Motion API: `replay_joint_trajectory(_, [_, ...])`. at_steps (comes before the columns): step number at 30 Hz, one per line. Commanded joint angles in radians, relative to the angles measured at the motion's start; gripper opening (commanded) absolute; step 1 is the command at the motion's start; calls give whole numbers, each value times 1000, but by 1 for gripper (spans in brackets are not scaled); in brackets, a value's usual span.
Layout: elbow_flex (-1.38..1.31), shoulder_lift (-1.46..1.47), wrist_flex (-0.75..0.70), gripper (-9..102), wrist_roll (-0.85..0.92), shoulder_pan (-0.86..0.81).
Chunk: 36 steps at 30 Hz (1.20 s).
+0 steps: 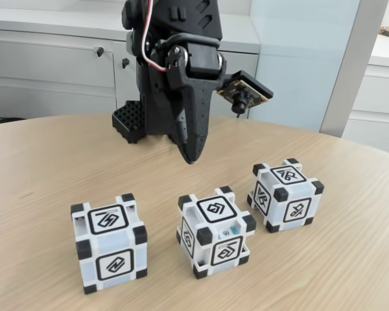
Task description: Stack cubes from left to right.
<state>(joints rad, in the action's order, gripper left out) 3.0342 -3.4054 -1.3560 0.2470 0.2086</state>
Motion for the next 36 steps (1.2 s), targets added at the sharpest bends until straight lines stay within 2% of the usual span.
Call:
replay_joint_trajectory(1, [-29, 2, -12, 0, -176, 5])
replay_joint_trajectory(26, [-32, 26, -9, 0, -163, -3])
replay_joint_trajectory(30, [-109, 163, 9, 2, -156, -8])
replay_joint_trajectory(36, [-457, 538, 95, 3, -262, -8])
